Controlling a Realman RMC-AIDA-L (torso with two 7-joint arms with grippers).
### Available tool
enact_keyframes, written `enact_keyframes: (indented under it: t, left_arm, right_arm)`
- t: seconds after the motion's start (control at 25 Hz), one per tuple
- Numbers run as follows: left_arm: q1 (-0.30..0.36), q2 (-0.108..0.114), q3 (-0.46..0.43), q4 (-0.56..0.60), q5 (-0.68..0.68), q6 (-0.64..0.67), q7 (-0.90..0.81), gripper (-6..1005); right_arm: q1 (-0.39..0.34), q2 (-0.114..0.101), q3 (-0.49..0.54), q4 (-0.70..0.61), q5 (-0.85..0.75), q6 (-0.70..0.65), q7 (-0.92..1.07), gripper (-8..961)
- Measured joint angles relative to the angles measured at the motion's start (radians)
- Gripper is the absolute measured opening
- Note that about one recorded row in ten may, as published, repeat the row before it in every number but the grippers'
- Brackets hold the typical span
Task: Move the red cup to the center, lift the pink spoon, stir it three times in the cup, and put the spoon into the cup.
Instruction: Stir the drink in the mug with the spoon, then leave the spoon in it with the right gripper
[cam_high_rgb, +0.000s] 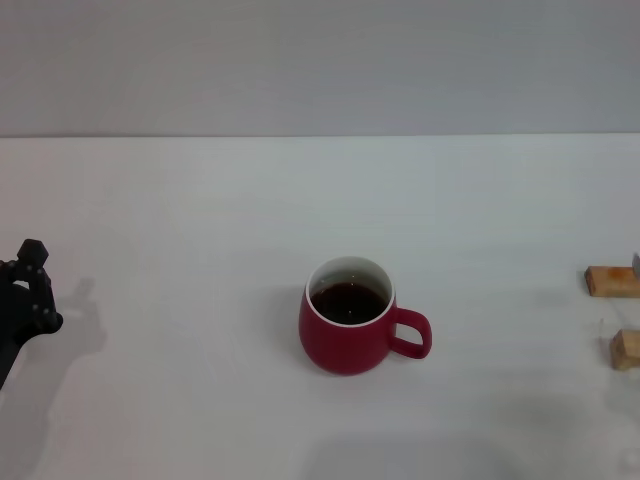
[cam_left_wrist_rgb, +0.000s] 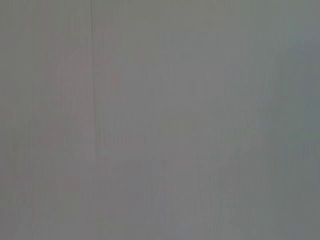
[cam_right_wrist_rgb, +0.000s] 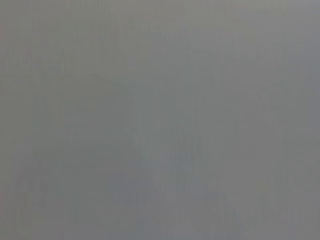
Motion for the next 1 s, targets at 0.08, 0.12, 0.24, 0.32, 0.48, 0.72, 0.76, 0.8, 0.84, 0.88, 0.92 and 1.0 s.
enact_keyframes:
  t: [0.08,0.12,0.24,0.32,0.48,0.72,0.76,0.8,0.84,0.88,0.92,1.0]
  left_arm:
    - [0.000,0.000,0.000,0.001,0.000,0.003,0.000,-2]
    - [0.000,0.000,-0.001,0.002,0.000,0.006,0.001,-2]
    - [0.000,0.000,-0.006,0.005,0.000,0.009,0.001,-2]
    - [0.000,0.000,-0.011,0.005,0.000,0.009,0.001,-2]
    - [-0.005,0.000,-0.017,0.005,0.000,0.005,0.001,-2]
    - [-0.014,-0.001,-0.025,0.008,0.000,-0.003,0.001,-2]
    - [-0.015,-0.001,-0.026,0.008,0.000,-0.005,0.001,-2]
    - [-0.017,-0.001,-0.026,0.008,0.000,-0.011,0.001,-2]
    - [-0.017,-0.001,-0.026,0.008,0.000,-0.011,0.001,-2]
    - [-0.017,-0.001,-0.026,0.008,0.000,-0.015,0.001,-2]
    - [-0.017,-0.001,-0.026,0.008,0.000,-0.017,0.001,-2]
    - [-0.017,0.000,-0.026,0.008,0.000,-0.023,0.001,-1]
  right_arm:
    - [0.006,-0.005,0.000,0.013,-0.007,-0.003,0.000,33]
    - [0.010,-0.008,-0.001,0.024,-0.017,-0.004,0.000,33]
    - [0.030,-0.015,0.000,0.059,-0.045,-0.005,0.000,33]
    - [0.051,-0.018,-0.001,0.075,-0.056,-0.003,0.000,32]
    - [0.096,-0.019,-0.002,0.101,-0.099,0.011,-0.001,32]
    - [0.161,0.001,-0.012,0.121,-0.134,0.064,-0.007,32]
    - [0.166,0.006,-0.012,0.122,-0.143,0.074,-0.017,32]
    - [0.170,0.011,-0.013,0.140,-0.158,0.097,-0.064,32]
    - [0.170,0.011,-0.013,0.140,-0.158,0.097,-0.064,32]
    - [0.172,0.012,-0.015,0.176,-0.164,0.125,-0.122,32]
    - [0.172,0.012,-0.015,0.176,-0.164,0.125,-0.122,32]
    - [0.178,0.011,-0.029,0.201,-0.166,0.143,-0.144,32]
